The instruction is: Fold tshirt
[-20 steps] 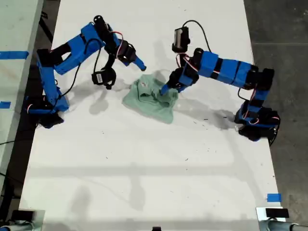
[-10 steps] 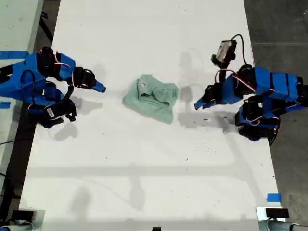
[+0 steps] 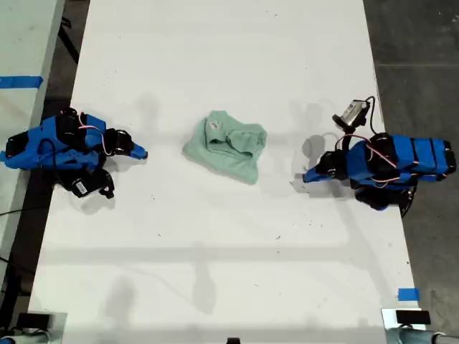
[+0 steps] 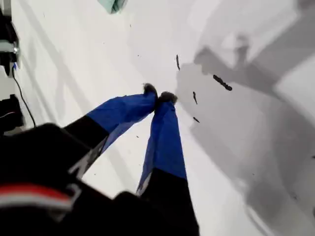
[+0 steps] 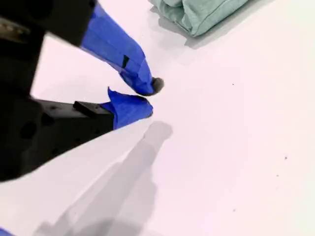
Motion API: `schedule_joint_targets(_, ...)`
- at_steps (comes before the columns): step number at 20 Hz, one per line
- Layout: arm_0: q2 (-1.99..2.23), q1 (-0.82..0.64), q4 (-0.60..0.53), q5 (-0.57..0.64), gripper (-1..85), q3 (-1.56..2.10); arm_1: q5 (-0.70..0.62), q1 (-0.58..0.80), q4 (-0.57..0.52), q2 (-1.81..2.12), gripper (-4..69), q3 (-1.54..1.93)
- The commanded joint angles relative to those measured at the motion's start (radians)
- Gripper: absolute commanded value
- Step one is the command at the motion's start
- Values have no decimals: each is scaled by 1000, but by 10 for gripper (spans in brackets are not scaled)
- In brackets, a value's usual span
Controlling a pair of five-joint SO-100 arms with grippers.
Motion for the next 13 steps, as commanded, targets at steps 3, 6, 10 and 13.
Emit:
schedule_joint_targets(3,2,-57,69,21,43,0,-374,37,-40,26,24,5)
schedule_joint_targets(6,2,-63,69,21,44,0,-511,29,-28,28,19,0)
schedule_joint_targets(10,2,-60,69,21,44,0,-511,29,-28,28,19,0)
schedule_joint_targets(13,2,-58,69,21,44,0,-511,29,-28,28,19,0)
